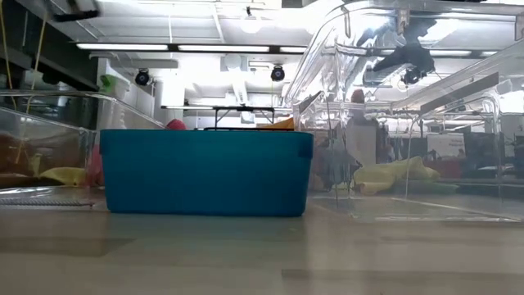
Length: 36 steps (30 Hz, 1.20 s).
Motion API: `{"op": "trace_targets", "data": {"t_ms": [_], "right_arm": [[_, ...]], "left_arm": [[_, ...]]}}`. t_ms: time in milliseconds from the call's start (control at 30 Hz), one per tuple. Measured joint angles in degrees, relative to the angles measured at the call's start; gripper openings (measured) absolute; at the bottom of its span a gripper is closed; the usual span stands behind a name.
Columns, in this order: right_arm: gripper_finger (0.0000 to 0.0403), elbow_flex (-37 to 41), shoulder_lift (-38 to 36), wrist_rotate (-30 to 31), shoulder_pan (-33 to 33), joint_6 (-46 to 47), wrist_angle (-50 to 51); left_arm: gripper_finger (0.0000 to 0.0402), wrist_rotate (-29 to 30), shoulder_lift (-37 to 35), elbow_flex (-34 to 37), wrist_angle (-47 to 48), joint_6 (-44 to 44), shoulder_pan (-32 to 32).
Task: Sort microfiber towel by color & place in baskets
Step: Put the orange microfiber cloth into the wire basket
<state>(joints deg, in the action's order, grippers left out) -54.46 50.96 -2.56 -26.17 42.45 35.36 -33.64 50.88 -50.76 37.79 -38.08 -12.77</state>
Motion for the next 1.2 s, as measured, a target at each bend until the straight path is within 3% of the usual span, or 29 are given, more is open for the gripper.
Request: {"op": "trace_targets", "data": {"t_ms": [100,300,367,467,567,667,800,1033,1200], "right_arm": [[0.0287,0.0,0.02,-0.98,0.0,-1.84,0.6],[0.0287,-0.02,0.02,-2.1,0.0,-7.97,3.16],[0.0287,-0.02,0.02,-2.15,0.0,-10.0,4.18],[0.0287,-0.02,0.02,-2.17,0.0,-12.07,5.91],[0.0287,-0.02,0.02,-2.17,0.0,-13.57,7.09],[0.0287,-0.03,0.03,-2.2,0.0,-15.62,7.36],[0.0287,-0.07,0.02,-2.83,0.0,-16.54,7.93],[0.0287,-0.09,0.02,-4.11,0.02,-16.17,9.91],[0.0287,-0.09,0.02,-4.09,0.02,-14.99,10.09]], "left_arm": [[0.0151,3.25,3.32,-0.39,3.47,-5.22,-8.99],[0.0154,19.7,11.93,-0.48,2.82,-20.23,-27.12],[0.0154,20.51,16.02,-0.47,4.76,-25.35,-31.22],[0.0154,17.08,22.13,-0.44,5.64,-34.04,-35.92],[0.0154,11.64,26.79,-0.44,3.2,-42.1,-39.32],[0.0154,10.35,29.45,-0.44,-3.77,-48.65,-41.57],[0.0154,14.62,30.37,-0.46,-12.55,-53.58,-43.54],[0.0154,17.13,33.68,-0.48,-7.03,-50.21,-47.55],[0.0154,24.36,36.43,-1.01,-10.71,-49.92,-48.63]]}}
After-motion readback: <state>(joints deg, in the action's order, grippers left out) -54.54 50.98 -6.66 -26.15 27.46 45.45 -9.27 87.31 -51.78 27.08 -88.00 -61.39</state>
